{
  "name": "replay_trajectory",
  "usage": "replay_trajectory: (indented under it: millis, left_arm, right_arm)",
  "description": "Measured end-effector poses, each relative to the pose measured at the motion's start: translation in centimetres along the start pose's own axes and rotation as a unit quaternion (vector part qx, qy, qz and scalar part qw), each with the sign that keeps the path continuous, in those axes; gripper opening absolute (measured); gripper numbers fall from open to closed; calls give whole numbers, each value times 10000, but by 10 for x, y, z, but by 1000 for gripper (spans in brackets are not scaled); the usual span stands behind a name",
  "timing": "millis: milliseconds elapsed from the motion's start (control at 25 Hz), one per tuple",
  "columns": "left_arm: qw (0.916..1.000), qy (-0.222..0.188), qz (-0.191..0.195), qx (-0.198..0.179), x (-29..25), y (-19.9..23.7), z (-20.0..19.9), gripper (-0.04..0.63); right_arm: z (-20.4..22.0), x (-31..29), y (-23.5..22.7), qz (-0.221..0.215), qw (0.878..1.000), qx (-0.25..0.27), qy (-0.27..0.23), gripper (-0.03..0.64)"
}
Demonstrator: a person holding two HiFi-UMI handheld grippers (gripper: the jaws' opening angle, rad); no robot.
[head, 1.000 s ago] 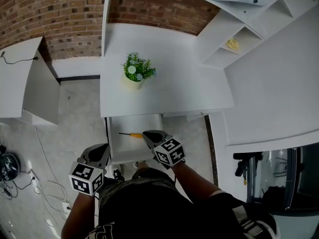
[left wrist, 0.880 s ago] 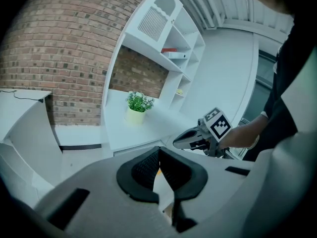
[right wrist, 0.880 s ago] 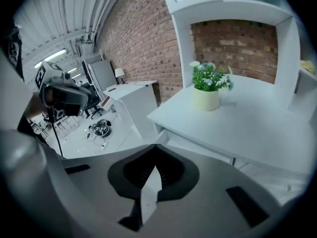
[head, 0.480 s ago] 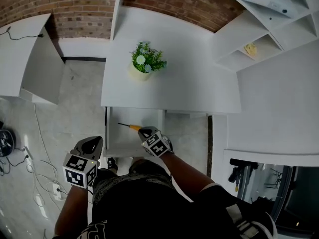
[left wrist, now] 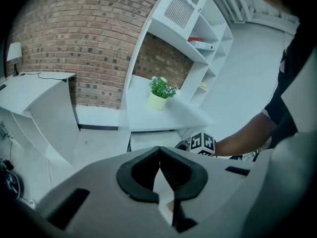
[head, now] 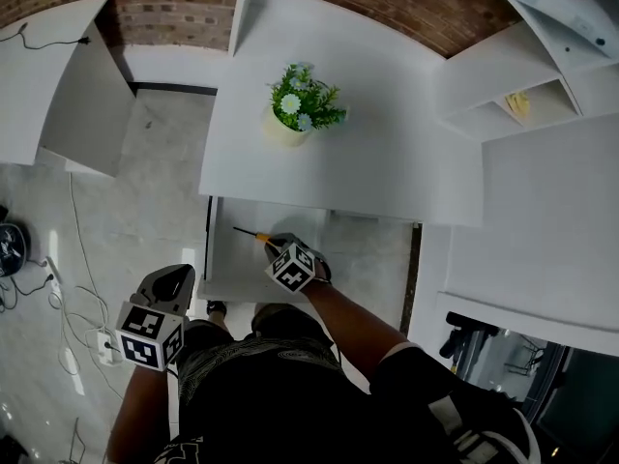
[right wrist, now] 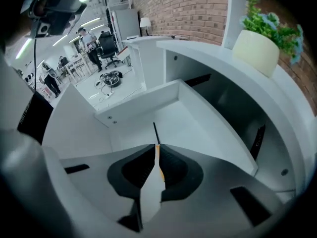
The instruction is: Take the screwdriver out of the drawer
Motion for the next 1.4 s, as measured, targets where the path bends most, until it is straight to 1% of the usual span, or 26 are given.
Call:
replay_trajectory:
  millis: [200, 360, 560, 720, 960, 1160, 1400]
  left_arm:
    - [9998, 99, -128, 143, 0, 2, 10, 18]
    - [9994, 156, -196, 232, -1, 3, 17, 18]
    - [9991, 175, -245, 296, -3, 2, 21, 18]
    - [9986, 233, -281, 374, -4, 2, 27, 18]
    - [9979, 280, -350, 462, -2, 6, 35, 18]
    - [9974, 293, -389, 522, 0, 8, 39, 18]
    - [9971, 309, -399, 569, 1, 11, 43, 18]
  right_arm:
    - [5, -24, -11, -84, 9992, 129, 358, 52]
    - [10, -42, -19, -138, 9974, 249, 660, 57]
    - [15, -62, -28, -163, 9933, 548, 1008, 67]
    - [14, -73, -28, -276, 9910, 663, 1126, 74]
    - [14, -81, -29, -280, 9889, 734, 1263, 78]
    - [13, -90, -29, -314, 9835, 978, 1488, 86]
    - [13, -99, -30, -350, 9774, 1143, 1744, 94]
Point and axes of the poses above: the fingertips, and each gripper's own axes: x backward along the fingers, y to its left, z out of its underside, the point moved 6 cm from there along x, backward along the fingers, and after that the axes turned 14 degrees about -z, right-handed, at the moved point
